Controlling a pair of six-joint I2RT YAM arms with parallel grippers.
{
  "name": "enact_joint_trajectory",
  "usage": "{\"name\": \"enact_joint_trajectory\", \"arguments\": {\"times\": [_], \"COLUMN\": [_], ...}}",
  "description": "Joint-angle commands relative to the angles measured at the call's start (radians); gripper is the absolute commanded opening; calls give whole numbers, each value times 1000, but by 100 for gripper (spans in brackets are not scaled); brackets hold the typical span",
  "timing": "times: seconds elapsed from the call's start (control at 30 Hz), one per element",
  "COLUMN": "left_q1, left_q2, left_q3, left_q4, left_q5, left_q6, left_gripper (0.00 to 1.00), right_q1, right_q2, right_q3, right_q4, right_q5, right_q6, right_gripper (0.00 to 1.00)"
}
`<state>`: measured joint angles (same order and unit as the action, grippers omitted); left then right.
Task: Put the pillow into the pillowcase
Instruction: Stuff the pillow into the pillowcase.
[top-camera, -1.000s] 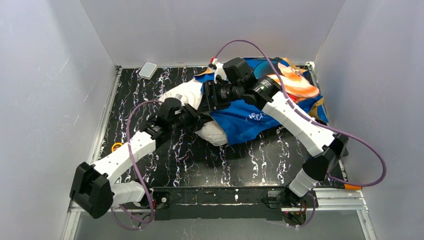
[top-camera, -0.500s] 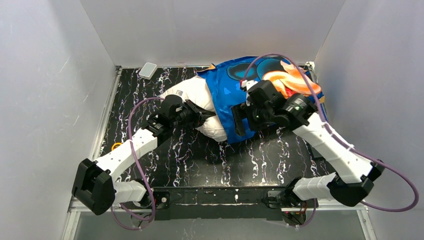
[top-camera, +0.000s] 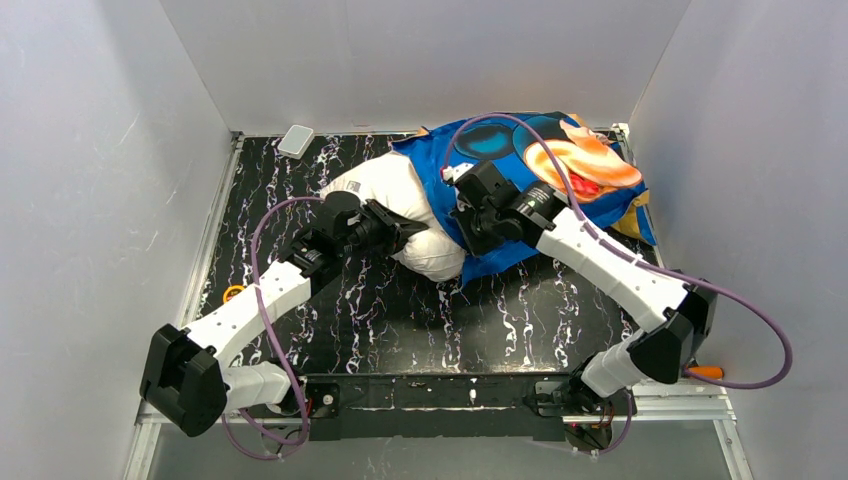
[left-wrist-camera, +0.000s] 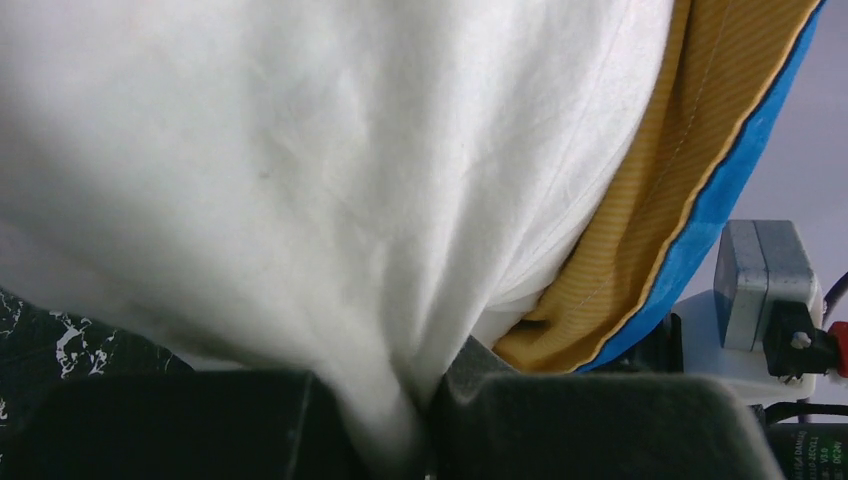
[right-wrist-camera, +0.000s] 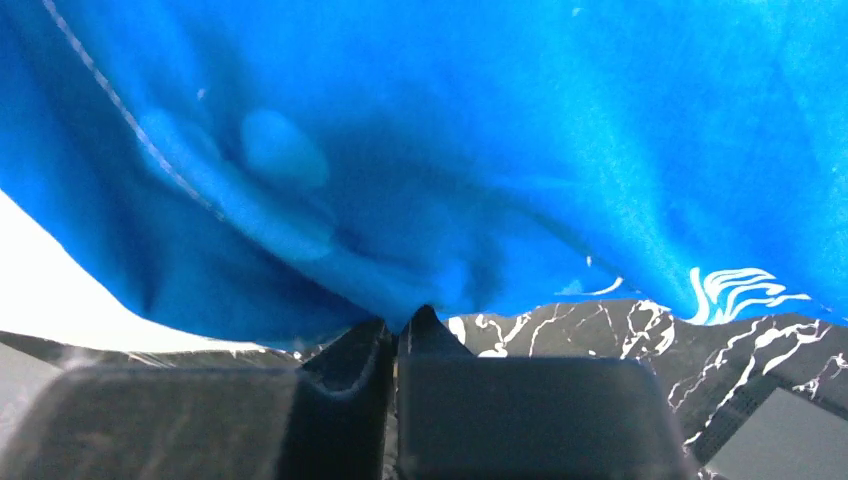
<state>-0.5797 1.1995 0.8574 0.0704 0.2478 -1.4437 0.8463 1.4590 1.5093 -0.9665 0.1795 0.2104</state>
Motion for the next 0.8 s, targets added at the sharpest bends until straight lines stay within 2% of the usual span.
{"name": "enact_joint_trajectory", "arguments": {"times": [0.0,0.1,0.17,0.27,0.37,0.47,0.57,0.77], "left_q1": [0,-1,0,-7,-30,-57,-71,-72], "left_q2": [-61,-61,-51,-17,27,75,123,196], "left_q3": [10,6,11,34,76,128,191,300], "left_q4": [91,91,91,91,91,91,91,91], "left_q5": [-19,-19,-9,14,24,21,13,-40], "left_q6": [-6,-4,4,19,28,42,49,79], "left_gripper": [0,0,0,0,0,0,0,0], "right_q1": [-3,-3,-3,-3,-1,2,26,111], "right_q2": [53,49,47,77,121,121,106,76], "right_q3": [166,301,394,496,522,461,381,210], "right_q4": [-26,-93,-113,-110,-34,205,584,1298], "right_q5": [-9,-56,-144,-398,-652,-862,-1005,-1098], "right_q6": [-10,-5,-1,20,92,255,528,1046], "right_gripper": [1,1,1,1,1,1,1,1]}}
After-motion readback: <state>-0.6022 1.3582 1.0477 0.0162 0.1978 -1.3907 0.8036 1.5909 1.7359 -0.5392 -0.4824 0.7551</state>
